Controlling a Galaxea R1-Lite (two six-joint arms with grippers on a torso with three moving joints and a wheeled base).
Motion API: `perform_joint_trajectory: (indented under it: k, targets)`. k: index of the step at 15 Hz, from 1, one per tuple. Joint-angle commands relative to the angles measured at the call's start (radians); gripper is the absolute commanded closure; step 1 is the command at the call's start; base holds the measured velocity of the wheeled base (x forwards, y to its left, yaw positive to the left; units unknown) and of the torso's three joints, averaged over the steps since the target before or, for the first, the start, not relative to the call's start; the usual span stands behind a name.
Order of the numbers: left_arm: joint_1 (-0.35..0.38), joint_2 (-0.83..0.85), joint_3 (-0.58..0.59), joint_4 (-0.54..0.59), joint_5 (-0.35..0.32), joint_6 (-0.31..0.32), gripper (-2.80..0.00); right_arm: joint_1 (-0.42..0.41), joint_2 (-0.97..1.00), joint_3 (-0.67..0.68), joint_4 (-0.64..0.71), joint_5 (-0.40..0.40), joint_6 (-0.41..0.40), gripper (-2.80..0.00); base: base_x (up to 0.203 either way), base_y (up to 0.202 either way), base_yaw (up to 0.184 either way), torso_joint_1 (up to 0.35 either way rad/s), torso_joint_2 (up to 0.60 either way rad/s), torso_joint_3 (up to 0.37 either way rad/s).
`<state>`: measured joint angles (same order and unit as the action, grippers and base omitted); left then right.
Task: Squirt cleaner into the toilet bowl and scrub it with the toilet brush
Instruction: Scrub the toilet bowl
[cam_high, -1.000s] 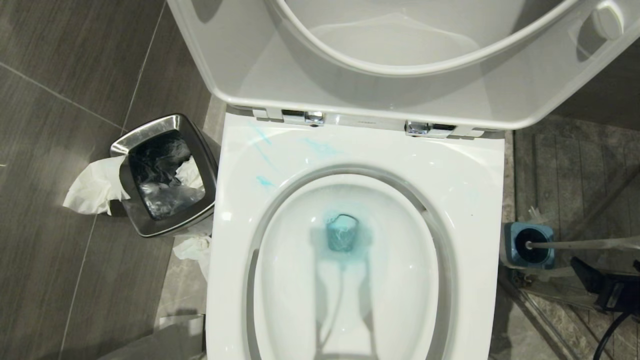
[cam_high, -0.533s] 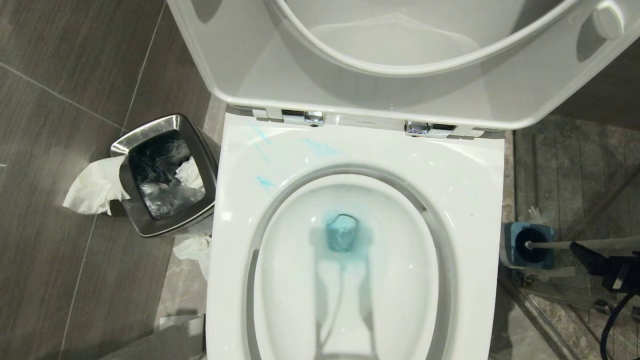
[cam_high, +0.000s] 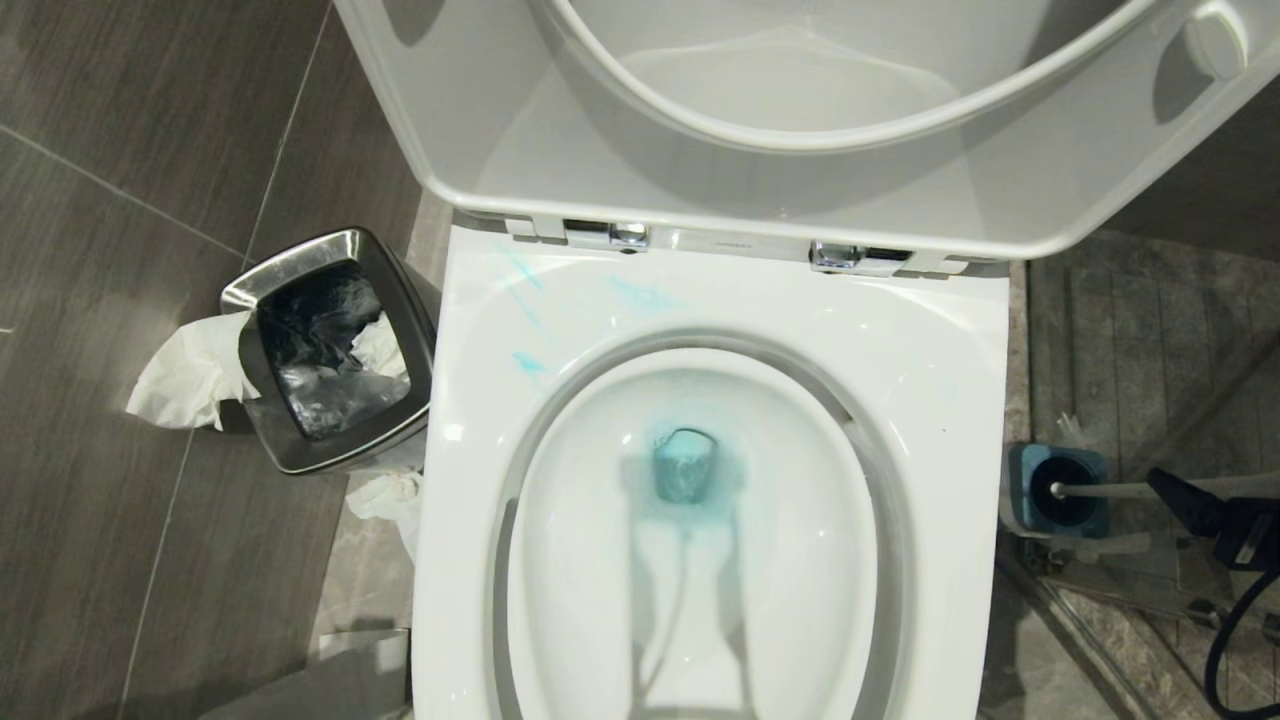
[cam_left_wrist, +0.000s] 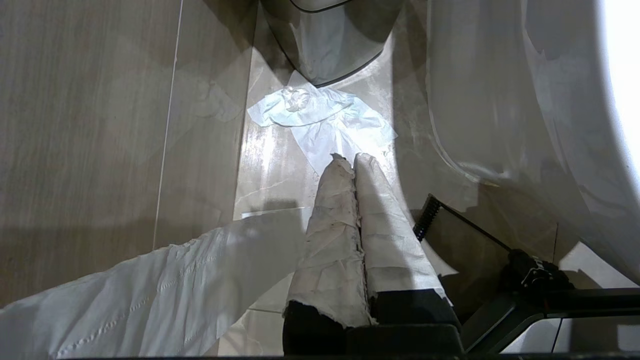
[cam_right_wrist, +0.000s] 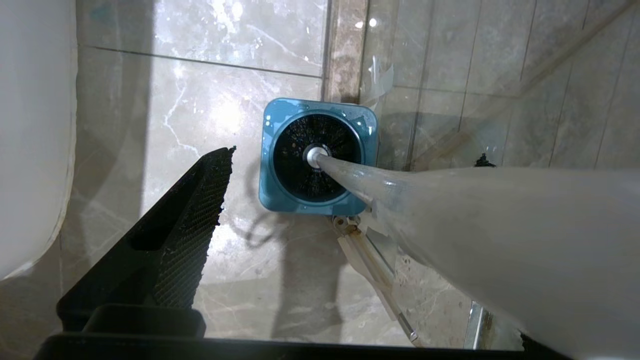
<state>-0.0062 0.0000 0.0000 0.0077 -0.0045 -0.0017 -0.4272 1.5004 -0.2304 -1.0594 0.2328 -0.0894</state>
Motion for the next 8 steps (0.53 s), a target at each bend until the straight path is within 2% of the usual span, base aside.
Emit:
perform_joint_trajectory:
  k: [1,8]
  targets:
    - [0.000,0.002,0.003,0.000,0.000,0.000,0.00,0.001,0.020,-0.002,-0.007,0.004,-0.002,-2.80,0.000,0.000,0.000,0.000,0.00,0.000]
    - [0.000,0.002,0.002,0.000,0.000,0.000,0.00,-0.001,0.111,-0.063,-0.107,0.010,-0.006,-2.80,0.000,0.000,0.000,0.000,0.00,0.000]
